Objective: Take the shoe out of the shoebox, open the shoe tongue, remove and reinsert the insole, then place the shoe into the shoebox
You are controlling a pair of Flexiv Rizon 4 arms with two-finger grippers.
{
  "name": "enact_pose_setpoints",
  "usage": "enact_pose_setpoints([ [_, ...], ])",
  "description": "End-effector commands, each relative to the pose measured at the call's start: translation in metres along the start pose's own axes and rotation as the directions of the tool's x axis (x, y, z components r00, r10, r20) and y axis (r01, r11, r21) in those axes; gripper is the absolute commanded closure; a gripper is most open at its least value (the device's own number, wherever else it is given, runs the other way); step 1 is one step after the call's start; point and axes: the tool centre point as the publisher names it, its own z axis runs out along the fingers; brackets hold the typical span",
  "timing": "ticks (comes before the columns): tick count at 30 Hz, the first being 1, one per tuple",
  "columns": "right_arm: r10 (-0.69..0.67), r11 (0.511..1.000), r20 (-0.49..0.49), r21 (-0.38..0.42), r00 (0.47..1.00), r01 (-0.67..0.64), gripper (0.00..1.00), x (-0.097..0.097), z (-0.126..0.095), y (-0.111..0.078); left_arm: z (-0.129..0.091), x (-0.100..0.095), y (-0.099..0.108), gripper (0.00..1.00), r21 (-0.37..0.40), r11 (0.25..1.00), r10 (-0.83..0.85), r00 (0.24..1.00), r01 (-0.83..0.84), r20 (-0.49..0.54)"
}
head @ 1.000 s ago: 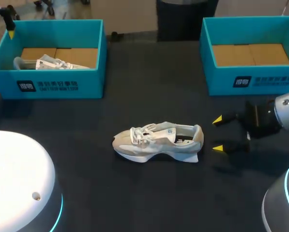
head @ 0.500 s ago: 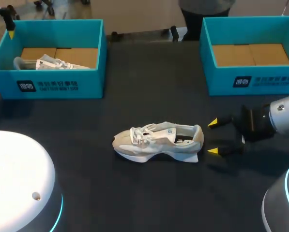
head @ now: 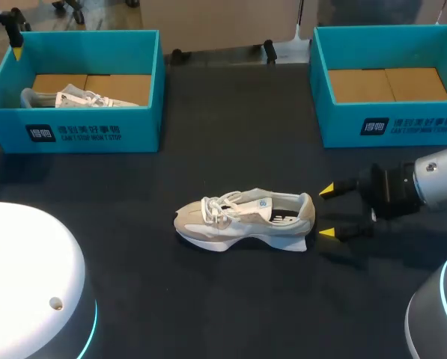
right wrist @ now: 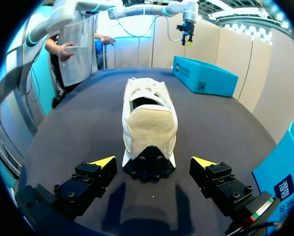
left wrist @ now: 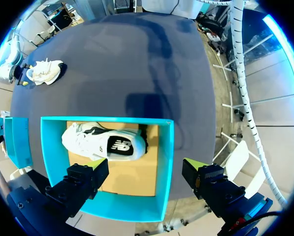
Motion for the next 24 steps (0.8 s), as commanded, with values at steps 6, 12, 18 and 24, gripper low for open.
enact_pose_setpoints([
  [6, 0.027, 1.000, 0.019, -0.009, 0.999, -0.027, 0.00, 0.000, 0.009, -0.005, 0.000, 0.000, -0.001, 0.00, -0.002, 1.000, 0.000, 1.000, 0.000, -0.002],
  [12, 0.020, 1.000, -0.015, -0.024, 1.000, -0.020, 0.00, 0.001, 0.023, 0.001, 0.000, 0.000, -0.001, 0.00, -0.002, 1.000, 0.000, 1.000, 0.000, -0.002],
  [18, 0.042, 0.998, -0.013, -0.035, 0.999, -0.043, 0.00, 0.002, 0.038, 0.003, 0.000, 0.000, -0.001, 0.00, -0.002, 1.000, 0.000, 1.000, 0.000, -0.002],
  [24, 0.059, 0.997, -0.025, -0.047, 0.998, -0.060, 0.00, 0.004, 0.053, 0.006, 0.000, 0.000, -0.001, 0.00, -0.002, 1.000, 0.000, 1.000, 0.000, -0.002],
])
